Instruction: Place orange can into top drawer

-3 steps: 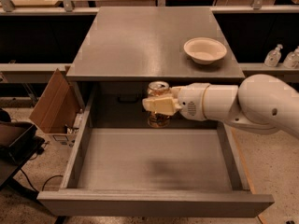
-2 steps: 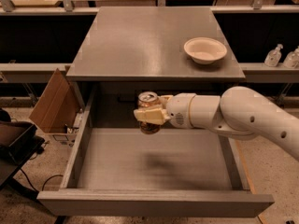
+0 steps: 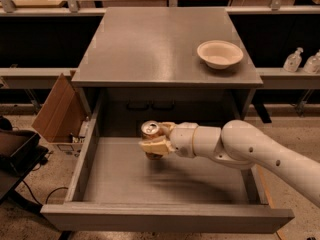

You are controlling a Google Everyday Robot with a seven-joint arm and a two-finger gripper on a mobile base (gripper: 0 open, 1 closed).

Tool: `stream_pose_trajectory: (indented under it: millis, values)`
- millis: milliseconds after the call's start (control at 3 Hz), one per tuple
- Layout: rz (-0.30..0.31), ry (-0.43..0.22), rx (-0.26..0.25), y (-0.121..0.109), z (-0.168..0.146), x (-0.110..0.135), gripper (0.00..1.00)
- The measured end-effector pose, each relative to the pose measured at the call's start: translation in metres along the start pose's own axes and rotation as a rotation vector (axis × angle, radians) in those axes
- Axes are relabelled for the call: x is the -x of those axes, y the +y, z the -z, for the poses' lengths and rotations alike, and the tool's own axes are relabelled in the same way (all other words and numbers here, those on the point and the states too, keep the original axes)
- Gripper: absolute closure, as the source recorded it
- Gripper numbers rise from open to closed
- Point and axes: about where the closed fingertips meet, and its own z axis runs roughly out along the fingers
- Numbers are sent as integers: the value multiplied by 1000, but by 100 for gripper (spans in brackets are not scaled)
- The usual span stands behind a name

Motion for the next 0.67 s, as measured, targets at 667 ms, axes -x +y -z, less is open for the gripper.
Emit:
stream_pose_trajectory:
  millis: [667]
  values:
    - [-110, -40, 36, -3, -20, -57, 97]
